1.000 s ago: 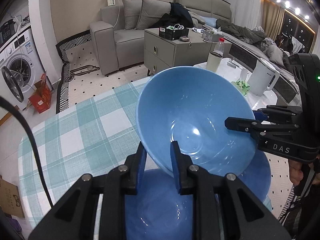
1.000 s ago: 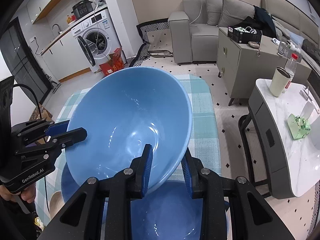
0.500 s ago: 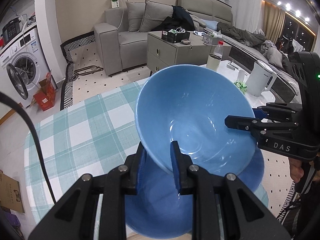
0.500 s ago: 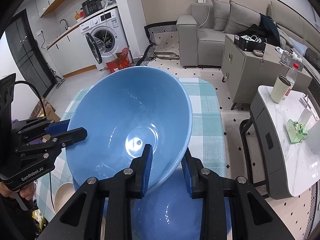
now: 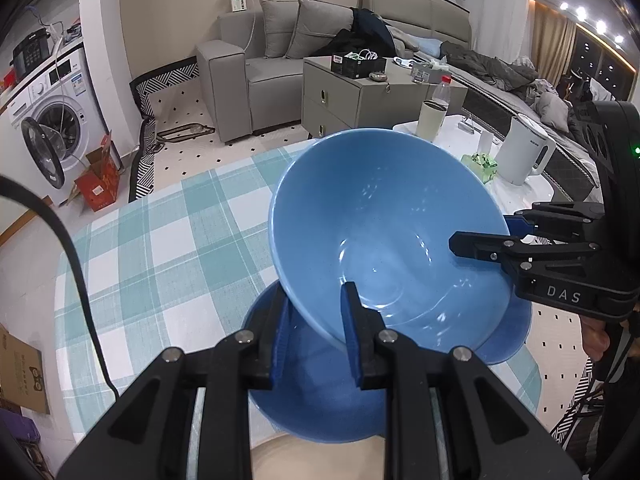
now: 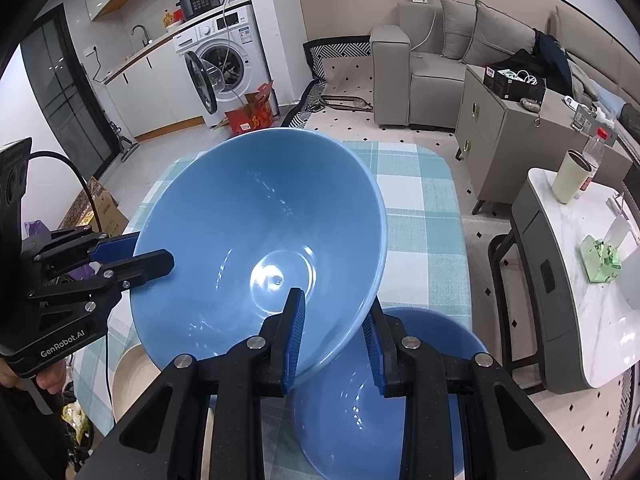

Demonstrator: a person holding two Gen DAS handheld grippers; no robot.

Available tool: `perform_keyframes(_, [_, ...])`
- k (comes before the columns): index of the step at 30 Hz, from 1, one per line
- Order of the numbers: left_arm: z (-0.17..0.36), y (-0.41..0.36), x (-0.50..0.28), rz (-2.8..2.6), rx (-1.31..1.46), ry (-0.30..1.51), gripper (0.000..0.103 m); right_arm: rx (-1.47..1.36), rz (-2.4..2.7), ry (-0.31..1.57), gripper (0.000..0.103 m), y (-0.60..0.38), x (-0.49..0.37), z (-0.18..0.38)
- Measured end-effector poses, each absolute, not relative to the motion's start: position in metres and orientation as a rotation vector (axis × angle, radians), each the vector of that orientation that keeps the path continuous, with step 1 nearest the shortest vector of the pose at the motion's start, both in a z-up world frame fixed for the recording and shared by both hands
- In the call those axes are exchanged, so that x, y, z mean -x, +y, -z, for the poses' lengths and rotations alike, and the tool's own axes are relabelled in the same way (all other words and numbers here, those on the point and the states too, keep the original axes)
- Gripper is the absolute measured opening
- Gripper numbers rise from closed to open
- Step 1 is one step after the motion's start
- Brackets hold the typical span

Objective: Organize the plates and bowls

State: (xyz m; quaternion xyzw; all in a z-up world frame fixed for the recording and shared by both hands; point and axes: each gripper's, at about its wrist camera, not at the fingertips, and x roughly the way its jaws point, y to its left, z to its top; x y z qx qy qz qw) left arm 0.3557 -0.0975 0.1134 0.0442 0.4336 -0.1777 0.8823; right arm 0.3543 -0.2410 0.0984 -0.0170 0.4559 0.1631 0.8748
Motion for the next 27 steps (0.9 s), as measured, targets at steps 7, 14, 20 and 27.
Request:
perform_keyframes(7, [-0.108,-0.088,-0.344,0.355,-0.091,0.909,0.022,0.051,-0.353,0.964,0.029,-0.23,-0.344,-0.091])
perform_keyframes(14, [-0.099,-0.075,-0.334,0.339,-0.084,0.923,0.022,0.069,-0.374,0.983,0.029,-0.215,-0.339,-0.081])
perform_keyframes(20, [-0.088,-0.067,-0.328,0.325,-0.077,0.939,0.022,0.082,-0.392,1.007,0.029,-0.202,-0.336,-0.068])
perform_keyframes(27, [-0.076,-0.061,-0.326,0.312,-0.084,0.964,0.022,0.099,-0.403,1.034,0.029,-0.192,-0.339,-0.055])
